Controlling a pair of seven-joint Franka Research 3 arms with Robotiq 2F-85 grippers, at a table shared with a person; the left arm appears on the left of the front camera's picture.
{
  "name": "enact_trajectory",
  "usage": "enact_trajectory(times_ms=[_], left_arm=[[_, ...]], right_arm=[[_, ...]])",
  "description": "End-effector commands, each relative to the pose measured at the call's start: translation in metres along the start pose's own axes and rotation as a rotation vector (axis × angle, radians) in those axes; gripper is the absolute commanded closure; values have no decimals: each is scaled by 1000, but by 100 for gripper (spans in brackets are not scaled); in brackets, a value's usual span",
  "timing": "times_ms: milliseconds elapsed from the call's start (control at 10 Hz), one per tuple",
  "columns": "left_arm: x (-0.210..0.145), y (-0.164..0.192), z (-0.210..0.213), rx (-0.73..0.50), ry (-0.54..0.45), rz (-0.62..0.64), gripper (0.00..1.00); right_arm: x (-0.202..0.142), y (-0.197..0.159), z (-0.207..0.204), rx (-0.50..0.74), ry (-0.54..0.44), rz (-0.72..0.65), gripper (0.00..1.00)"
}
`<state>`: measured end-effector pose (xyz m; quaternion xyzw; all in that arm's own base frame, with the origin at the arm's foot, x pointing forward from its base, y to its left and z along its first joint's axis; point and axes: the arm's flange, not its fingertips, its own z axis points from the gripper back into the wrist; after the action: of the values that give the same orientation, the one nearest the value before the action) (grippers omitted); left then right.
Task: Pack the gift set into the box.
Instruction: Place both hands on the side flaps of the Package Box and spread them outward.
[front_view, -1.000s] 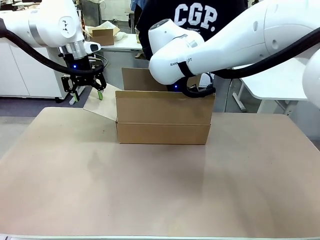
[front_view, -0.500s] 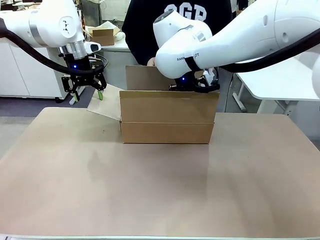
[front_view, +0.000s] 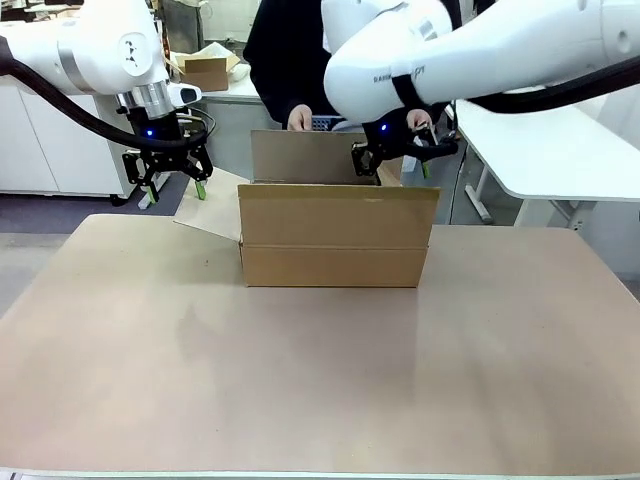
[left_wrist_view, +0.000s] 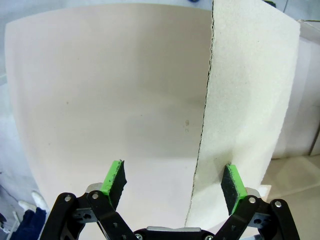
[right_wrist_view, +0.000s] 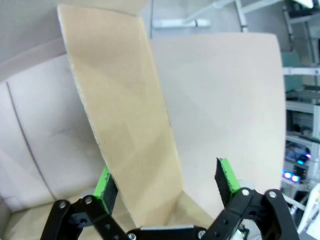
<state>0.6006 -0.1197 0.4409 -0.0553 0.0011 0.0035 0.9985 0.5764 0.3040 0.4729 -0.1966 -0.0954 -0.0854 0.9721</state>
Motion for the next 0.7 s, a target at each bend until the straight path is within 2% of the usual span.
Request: enact_trajectory(times_ms=[0, 300, 600], left_arm=[[0, 1, 1, 19, -9, 15, 0], [0, 1, 1, 19, -9, 15, 0], [0, 1, 1, 19, -9, 15, 0]], right_arm=[[-8, -34, -1, 39, 49, 17, 0], [-4, -77, 3, 152, 92, 9, 0], [-2, -109, -19, 292, 152, 28, 0]])
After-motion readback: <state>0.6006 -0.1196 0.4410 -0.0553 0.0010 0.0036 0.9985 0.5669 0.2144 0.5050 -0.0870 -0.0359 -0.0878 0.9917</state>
